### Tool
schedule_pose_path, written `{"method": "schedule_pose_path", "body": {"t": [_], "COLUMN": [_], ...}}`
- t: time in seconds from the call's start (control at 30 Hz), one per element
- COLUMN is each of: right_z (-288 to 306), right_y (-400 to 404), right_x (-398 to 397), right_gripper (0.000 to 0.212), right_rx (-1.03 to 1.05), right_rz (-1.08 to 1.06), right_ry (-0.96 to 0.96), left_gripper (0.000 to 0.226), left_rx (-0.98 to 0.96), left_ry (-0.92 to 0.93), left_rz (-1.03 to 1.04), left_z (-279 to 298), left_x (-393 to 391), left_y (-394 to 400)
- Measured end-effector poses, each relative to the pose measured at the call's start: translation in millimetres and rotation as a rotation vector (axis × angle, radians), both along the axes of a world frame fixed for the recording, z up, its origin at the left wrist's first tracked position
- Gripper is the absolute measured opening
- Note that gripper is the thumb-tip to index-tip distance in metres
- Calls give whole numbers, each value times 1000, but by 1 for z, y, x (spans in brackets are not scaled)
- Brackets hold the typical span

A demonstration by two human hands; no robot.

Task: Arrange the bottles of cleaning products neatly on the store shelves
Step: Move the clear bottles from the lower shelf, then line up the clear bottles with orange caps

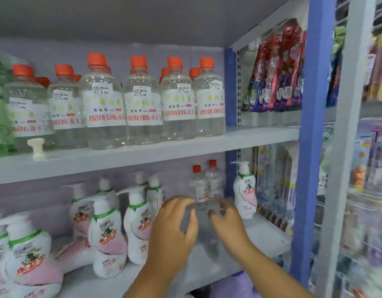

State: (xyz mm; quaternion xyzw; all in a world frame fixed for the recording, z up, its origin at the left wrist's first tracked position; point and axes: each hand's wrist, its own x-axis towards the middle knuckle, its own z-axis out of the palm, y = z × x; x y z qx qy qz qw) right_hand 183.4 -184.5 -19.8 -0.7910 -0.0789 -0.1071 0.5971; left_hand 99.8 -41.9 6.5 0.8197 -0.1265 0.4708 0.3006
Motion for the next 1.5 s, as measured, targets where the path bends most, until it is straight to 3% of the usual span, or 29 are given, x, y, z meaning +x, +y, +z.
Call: {"method": "schedule_pose_path", "body": {"t": [0.13,0.27,0.37,0.43,0.53,0.6,0.67,0.8,0.87,0.97,1.03,1.13,1.2,1.27,1.33,1.5], "right_z": [4,7,-3,1,2,-2,-5,-11,-14,-13,-16,-15,-19,-20,-17,-16], "right_y": [0,6,13,18,20,18,17,18,18,9,0,-25,-43,-56,-52,-9], "right_x": [55,101,139,152,174,178,180,185,173,130,105,62,37,15,-11,-56], "right_gripper": [20,22,39,28,14,31,44,47,35,21,28,50,67,104,118,83], "right_rx": [41,65,215,245,57,-127,-128,-360,-234,145,119,54,137,202,126,99], "right_rz": [-28,-90,-67,-49,-27,17,42,10,29,132,217,476,621,574,431,334], "right_ry": [43,36,84,134,177,213,170,151,86,112,124,158,211,260,230,139], "left_gripper": [54,80,66,54,51,49,47,35,35,38,34,51,52,64,75,77], "left_rx": [-414,-598,-619,-643,-675,-726,-745,-699,-663,-650,-639,-619,-591,-592,-580,-580], "left_ry": [343,509,554,558,580,601,590,542,543,555,553,544,531,549,552,558], "left_rz": [82,90,101,44,-10,-7,20,58,89,78,54,16,-19,-54,-88,-102], "left_z": [-24,-31,-34,-36,-42,-43,-44,-37,-30,-30,-35,-42,-45,-47,-50,-47], "left_x": [83,155,189,204,217,212,202,155,129,91,67,28,6,-11,-23,-38], "left_y": [-17,-20,-23,-27,-30,-32,-30,-29,-33,-31,-25,-12,-3,5,11,15]}}
